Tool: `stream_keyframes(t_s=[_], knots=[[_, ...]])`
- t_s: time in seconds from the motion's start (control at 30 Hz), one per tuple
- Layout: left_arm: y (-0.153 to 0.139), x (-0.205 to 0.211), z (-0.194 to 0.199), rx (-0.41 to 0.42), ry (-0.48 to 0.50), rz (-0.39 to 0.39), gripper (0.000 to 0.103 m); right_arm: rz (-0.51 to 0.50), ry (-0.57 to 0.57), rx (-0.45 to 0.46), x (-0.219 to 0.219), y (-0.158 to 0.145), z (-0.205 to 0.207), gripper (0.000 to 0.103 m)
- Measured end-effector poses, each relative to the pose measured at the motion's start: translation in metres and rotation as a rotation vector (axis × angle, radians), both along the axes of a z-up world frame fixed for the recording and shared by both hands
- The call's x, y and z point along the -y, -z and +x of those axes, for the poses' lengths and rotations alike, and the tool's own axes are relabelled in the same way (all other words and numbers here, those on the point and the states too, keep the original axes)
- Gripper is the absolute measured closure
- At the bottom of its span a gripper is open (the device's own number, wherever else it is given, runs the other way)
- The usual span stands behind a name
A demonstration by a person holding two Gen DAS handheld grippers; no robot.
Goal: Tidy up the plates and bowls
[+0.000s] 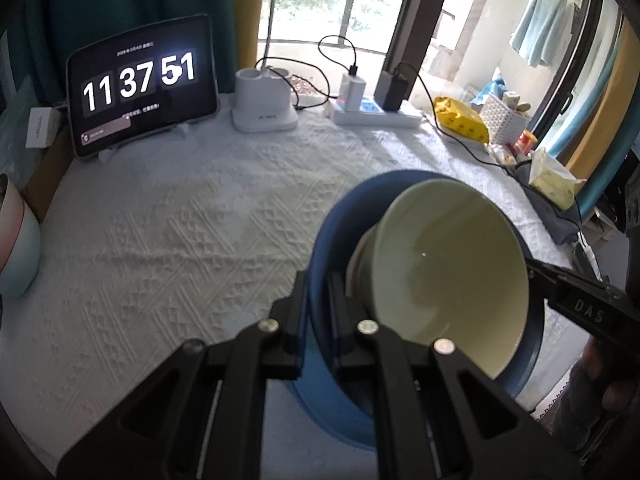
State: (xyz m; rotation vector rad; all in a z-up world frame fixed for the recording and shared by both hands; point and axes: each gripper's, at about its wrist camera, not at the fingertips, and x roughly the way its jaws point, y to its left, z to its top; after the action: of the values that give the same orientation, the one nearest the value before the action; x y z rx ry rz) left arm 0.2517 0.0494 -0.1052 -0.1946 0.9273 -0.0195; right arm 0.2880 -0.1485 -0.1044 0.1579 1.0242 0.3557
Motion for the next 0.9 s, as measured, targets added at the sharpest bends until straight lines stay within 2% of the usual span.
stream_keyframes(t_s=[0.57,0.73,0.8,0.9], knots=[[0.0,0.002,0.003,0.03,0.003,0.032,0.095,0.025,0.018,-0.034,0.003,0.011,0.007,0.093],[0.0,-0.001,0.002,0.035,-0.001,0.017,0.092,0.063,0.029,-0.046,0.008,0.011,0.009,0.093],[-0.001,-0.002,0.002,0.036,-0.002,0.01,0.091,0.065,0.033,-0.042,0.01,0.01,0.009,0.092],[-0.003,-0.003,0.0,0.042,-0.004,0.006,0.091,0.065,0.04,-0.033,0.013,0.007,0.008,0.085]])
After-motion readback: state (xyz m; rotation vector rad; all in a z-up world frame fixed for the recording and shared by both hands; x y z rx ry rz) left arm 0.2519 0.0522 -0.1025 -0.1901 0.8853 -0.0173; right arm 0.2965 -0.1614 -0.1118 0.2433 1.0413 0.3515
